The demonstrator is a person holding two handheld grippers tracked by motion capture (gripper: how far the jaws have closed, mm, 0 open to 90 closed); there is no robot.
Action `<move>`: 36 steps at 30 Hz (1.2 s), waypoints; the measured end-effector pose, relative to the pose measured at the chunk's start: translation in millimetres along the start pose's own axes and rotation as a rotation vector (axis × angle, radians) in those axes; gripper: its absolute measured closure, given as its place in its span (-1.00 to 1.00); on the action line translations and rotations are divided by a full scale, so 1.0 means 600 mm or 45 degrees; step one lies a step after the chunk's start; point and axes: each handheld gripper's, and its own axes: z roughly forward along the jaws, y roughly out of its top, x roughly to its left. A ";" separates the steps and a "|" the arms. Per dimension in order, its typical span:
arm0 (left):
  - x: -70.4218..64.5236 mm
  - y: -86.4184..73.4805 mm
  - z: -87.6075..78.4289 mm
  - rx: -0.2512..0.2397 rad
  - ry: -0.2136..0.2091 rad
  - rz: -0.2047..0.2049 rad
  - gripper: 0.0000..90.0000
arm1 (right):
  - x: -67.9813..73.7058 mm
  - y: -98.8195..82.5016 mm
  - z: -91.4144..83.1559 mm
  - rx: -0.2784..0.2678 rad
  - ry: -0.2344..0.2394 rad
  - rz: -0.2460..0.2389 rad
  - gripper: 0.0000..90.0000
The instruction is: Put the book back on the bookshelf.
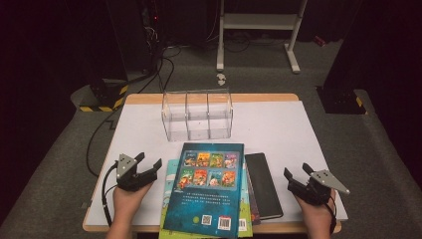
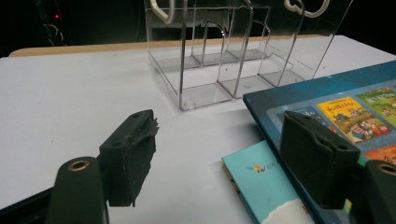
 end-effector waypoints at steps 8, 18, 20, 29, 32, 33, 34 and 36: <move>0.007 -0.014 -0.013 0.015 0.008 0.008 -0.22 | -0.002 0.005 0.001 0.003 -0.003 0.044 -0.50; -0.008 -0.038 -0.003 0.135 -0.166 -0.008 -0.06 | 0.029 0.009 0.018 0.028 0.074 -0.049 -0.50; -0.027 -0.038 0.010 0.202 -0.194 0.017 -0.08 | 0.036 0.010 0.017 0.032 0.096 -0.063 -0.50; -0.088 -0.035 0.052 0.364 -0.410 -0.048 -0.22 | 0.068 0.016 -0.003 0.049 0.192 -0.082 -0.47; -0.099 -0.030 0.053 0.366 -0.367 -0.014 -0.32 | 0.091 0.018 -0.008 0.065 0.253 -0.090 -0.47; -0.101 -0.029 0.053 0.366 -0.354 -0.007 -0.32 | 0.091 0.018 -0.008 0.065 0.253 -0.090 -0.47; -0.104 -0.028 0.054 0.365 -0.343 0.002 -0.32 | 0.096 0.019 -0.009 0.072 0.272 -0.091 -0.47; -0.110 -0.027 0.054 0.356 -0.320 0.017 -0.32 | 0.108 0.020 -0.008 0.095 0.314 -0.087 -0.48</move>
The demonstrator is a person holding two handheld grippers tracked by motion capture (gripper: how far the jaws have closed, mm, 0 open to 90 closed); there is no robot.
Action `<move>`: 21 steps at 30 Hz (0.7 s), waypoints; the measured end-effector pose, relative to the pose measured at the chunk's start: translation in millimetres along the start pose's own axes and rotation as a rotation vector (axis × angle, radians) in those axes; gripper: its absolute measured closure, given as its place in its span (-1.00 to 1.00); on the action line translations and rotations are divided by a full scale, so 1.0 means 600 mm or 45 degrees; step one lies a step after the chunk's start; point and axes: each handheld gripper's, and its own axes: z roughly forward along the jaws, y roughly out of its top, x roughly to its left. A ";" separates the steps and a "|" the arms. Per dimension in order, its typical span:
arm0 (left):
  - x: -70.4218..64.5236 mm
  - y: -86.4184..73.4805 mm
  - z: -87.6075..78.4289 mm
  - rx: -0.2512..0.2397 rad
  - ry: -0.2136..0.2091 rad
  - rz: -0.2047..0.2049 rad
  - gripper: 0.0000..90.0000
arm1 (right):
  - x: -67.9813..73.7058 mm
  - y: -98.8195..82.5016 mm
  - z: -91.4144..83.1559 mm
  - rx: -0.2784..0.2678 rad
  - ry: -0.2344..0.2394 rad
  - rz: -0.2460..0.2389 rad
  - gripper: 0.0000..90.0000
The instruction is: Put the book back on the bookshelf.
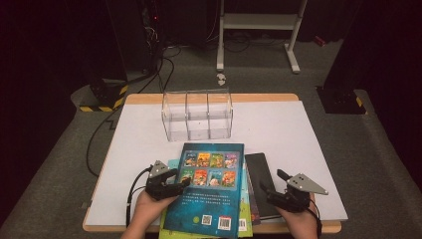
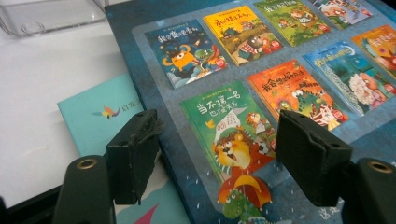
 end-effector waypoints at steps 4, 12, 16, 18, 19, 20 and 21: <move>-0.016 0.003 0.004 -0.018 0.013 0.055 -0.30 | 0.022 0.004 0.007 0.034 0.069 -0.007 -0.48; -0.054 0.023 0.001 -0.016 0.086 0.254 -0.22 | 0.038 0.006 0.013 0.052 0.098 -0.036 -0.47; 0.005 0.002 -0.006 0.041 0.029 0.022 -0.35 | 0.032 0.006 0.007 0.042 0.088 -0.020 -0.46; 0.027 -0.004 -0.006 0.063 -0.072 -0.114 -0.45 | 0.031 0.007 0.010 0.046 0.097 -0.010 -0.46; 0.027 -0.005 -0.005 0.060 -0.085 -0.118 -0.45 | 0.031 0.007 0.010 0.046 0.097 -0.010 -0.46; 0.021 -0.006 -0.006 0.052 -0.116 -0.098 -0.41 | 0.032 0.008 0.010 0.047 0.102 -0.011 -0.46; 0.012 -0.007 -0.004 0.045 -0.148 -0.072 -0.32 | 0.034 0.009 0.011 0.047 0.107 -0.018 -0.46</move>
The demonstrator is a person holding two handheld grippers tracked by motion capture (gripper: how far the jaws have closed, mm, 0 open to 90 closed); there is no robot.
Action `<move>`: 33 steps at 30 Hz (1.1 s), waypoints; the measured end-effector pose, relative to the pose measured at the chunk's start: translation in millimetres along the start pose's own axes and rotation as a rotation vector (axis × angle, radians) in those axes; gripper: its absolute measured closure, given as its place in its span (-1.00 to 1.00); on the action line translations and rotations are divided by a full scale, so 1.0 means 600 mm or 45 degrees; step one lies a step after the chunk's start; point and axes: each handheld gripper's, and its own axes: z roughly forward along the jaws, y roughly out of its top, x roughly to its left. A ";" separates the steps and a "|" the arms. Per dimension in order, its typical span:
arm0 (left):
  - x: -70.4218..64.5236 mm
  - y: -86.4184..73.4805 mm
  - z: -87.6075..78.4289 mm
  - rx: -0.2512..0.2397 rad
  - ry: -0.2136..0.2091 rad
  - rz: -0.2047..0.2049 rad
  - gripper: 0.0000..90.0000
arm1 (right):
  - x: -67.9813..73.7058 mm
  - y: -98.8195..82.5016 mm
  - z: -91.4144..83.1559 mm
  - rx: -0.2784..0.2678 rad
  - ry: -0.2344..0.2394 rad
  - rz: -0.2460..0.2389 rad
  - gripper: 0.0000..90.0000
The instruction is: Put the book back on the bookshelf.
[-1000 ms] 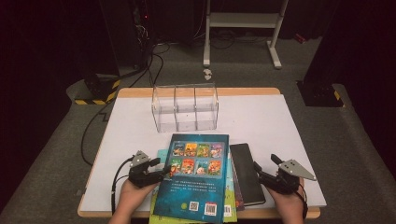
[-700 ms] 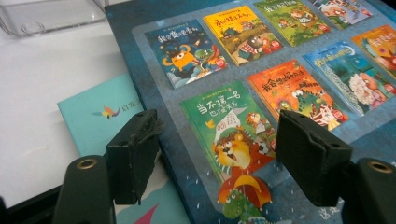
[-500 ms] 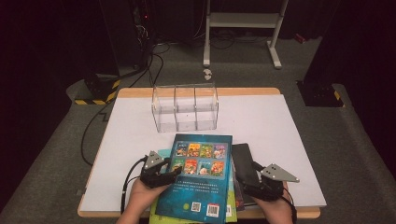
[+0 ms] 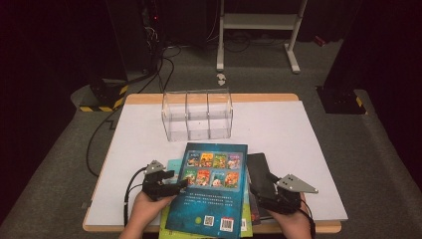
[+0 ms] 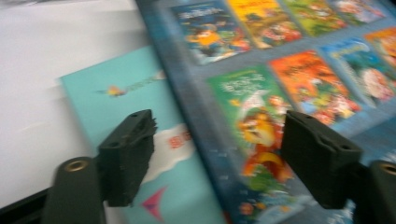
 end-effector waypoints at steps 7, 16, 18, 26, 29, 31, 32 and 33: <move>-0.039 0.003 0.012 -0.024 0.059 0.070 -0.41 | 0.011 0.000 0.012 0.036 0.042 -0.005 -0.46; -0.081 0.022 0.034 -0.068 0.005 0.262 -0.08 | 0.012 -0.013 0.001 0.066 0.037 0.055 -0.50; -0.105 0.026 0.048 -0.075 -0.047 0.336 0.06 | 0.009 -0.017 -0.007 0.070 0.045 0.092 -0.52; -0.099 0.051 0.059 0.007 0.002 0.299 -0.39 | 0.008 -0.022 -0.022 0.080 0.036 0.118 -0.56; -0.064 0.039 0.039 0.013 0.060 0.209 -0.42 | 0.007 -0.018 -0.016 0.087 0.046 0.115 -0.56; -0.041 0.027 0.027 0.033 0.013 0.126 -0.45 | 0.009 -0.012 -0.002 0.109 0.070 0.108 -0.55; -0.033 0.022 0.022 0.045 -0.016 0.095 -0.45 | 0.009 -0.012 -0.002 0.109 0.070 0.108 -0.55; -0.028 0.018 0.017 0.059 -0.049 0.081 -0.43 | 0.011 -0.010 0.003 0.116 0.082 0.105 -0.55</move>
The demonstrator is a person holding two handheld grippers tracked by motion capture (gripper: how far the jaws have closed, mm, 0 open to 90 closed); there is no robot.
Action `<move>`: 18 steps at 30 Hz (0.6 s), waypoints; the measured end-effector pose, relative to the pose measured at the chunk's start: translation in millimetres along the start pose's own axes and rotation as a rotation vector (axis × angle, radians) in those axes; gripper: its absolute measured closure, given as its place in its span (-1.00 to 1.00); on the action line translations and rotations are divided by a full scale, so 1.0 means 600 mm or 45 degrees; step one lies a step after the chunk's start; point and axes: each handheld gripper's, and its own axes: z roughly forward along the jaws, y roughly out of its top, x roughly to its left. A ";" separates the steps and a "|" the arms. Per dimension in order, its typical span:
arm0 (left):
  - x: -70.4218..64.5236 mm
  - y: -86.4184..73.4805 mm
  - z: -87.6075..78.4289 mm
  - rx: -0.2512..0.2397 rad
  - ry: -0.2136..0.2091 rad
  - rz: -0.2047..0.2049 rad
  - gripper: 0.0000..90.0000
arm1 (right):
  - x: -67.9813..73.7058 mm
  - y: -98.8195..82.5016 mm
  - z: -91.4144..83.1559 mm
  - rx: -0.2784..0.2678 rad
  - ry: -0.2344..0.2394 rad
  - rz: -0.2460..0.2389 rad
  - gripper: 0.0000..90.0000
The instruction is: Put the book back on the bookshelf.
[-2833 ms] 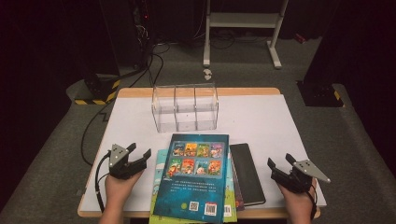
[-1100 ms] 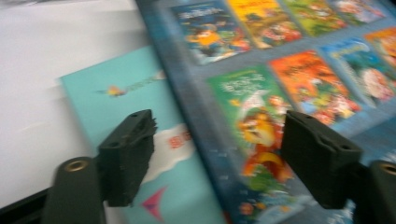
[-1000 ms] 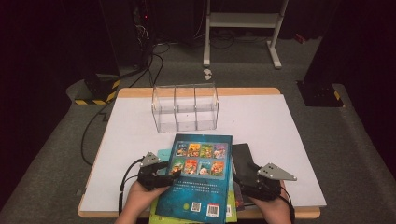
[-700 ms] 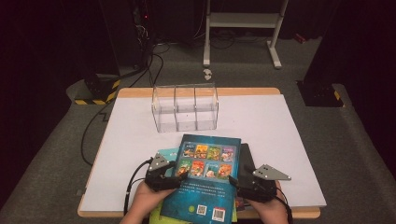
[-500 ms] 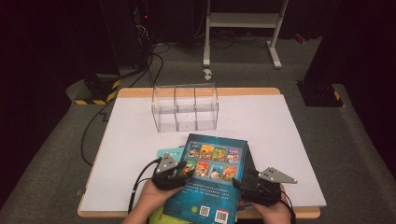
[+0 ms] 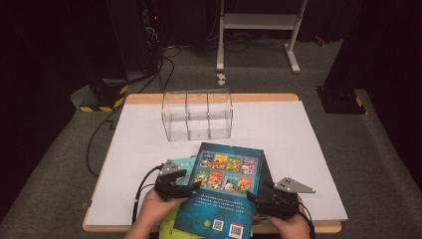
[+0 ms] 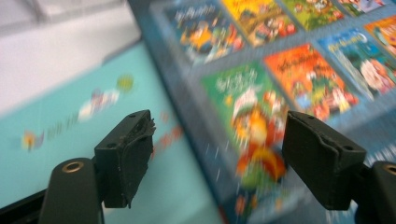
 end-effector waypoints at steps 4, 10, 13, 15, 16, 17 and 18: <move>-0.016 -0.010 -0.008 -0.001 -0.051 0.036 -0.02 | 0.009 0.008 0.019 0.047 0.031 -0.009 -0.52; -0.029 -0.009 0.002 -0.036 -0.053 0.046 -0.09 | 0.010 0.013 0.024 0.073 0.023 0.024 -0.52; -0.046 0.008 0.025 -0.064 -0.073 0.089 -0.08 | -0.010 0.021 0.016 0.058 -0.032 0.051 -0.52; -0.054 0.023 0.045 -0.092 -0.107 0.113 -0.05 | -0.039 0.034 0.014 0.032 -0.086 0.084 -0.52; -0.057 0.028 0.052 -0.104 -0.108 0.117 -0.05 | -0.056 0.040 0.015 0.016 -0.103 0.106 -0.52; -0.061 0.032 0.055 -0.109 -0.094 0.118 -0.05 | -0.069 0.043 0.015 0.004 -0.108 0.126 -0.51; -0.063 0.032 0.056 -0.109 -0.082 0.114 -0.08 | -0.076 0.043 0.014 0.007 -0.097 0.134 -0.51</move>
